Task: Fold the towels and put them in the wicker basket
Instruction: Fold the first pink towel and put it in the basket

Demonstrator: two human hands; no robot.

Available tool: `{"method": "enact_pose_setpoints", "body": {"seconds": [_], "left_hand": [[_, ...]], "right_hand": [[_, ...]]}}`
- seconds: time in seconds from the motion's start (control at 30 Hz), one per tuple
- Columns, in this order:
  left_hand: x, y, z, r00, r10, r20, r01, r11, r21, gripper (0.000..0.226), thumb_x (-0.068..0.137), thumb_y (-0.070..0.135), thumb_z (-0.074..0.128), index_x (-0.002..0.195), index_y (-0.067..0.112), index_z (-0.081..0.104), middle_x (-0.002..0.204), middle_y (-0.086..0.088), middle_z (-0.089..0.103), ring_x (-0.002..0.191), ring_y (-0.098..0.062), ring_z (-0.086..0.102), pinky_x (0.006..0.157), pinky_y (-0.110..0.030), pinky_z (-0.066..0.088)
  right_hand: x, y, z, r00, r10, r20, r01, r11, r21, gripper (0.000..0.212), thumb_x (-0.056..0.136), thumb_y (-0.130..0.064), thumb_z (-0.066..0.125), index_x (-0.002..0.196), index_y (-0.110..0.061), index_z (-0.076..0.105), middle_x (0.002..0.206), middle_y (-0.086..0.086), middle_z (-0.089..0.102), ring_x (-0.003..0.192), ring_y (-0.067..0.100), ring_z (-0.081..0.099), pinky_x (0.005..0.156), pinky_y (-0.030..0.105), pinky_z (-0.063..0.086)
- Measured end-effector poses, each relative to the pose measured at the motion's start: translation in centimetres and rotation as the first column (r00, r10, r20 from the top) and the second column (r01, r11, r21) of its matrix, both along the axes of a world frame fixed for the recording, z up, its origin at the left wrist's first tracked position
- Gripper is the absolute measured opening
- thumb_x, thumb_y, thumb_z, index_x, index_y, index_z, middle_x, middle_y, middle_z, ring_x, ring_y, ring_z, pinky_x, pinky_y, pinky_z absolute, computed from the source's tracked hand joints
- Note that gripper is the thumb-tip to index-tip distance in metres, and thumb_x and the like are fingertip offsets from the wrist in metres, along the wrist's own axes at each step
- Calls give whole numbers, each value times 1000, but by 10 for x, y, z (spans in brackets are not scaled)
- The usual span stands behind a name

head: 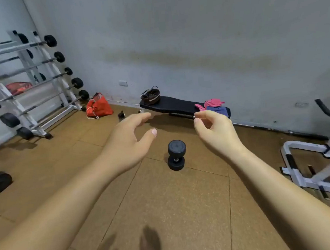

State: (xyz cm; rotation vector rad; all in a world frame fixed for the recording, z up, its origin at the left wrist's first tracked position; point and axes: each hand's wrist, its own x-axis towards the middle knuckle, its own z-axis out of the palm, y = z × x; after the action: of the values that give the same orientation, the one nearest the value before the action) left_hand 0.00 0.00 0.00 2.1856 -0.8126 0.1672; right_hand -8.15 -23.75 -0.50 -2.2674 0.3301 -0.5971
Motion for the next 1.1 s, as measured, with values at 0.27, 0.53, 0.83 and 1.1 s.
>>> {"method": "enact_pose_setpoints", "body": {"seconds": [0.27,0.53,0.83,1.1], "left_hand": [[174,-47,-29,982,6,-191,-7,1000,-3,44,98,32,64,142,25,60,135,15,59,122,-1,54,109,-31,45],[332,-163,-61,928,-59,-367,80,996,40,46,98,38,65,143,35,56,133,23,59,122,3,54,104,-24,44],[510,-299,-92,869,-40,-493,36,999,-16,45,98,28,68,141,28,58,128,21,62,121,3,59,110,-34,50],[686,-385,-104,878,-17,-478,33,999,25,45,98,33,63,143,30,57,128,23,62,120,4,58,109,-30,49]], "right_hand": [[171,-35,-28,984,-33,-178,40,999,34,35,103,-35,57,136,-27,65,128,-11,69,115,2,61,91,21,48],[312,-138,-39,971,-85,-223,104,992,76,36,103,-35,56,137,-26,64,128,-12,68,115,4,61,98,25,52],[506,-280,-76,967,-3,-253,36,992,123,30,103,-37,56,126,-26,71,122,-18,69,110,-3,60,94,19,48],[683,-367,-97,950,60,-305,-22,992,125,29,102,-39,57,124,-26,71,117,-19,71,106,-4,63,89,17,49]]}}
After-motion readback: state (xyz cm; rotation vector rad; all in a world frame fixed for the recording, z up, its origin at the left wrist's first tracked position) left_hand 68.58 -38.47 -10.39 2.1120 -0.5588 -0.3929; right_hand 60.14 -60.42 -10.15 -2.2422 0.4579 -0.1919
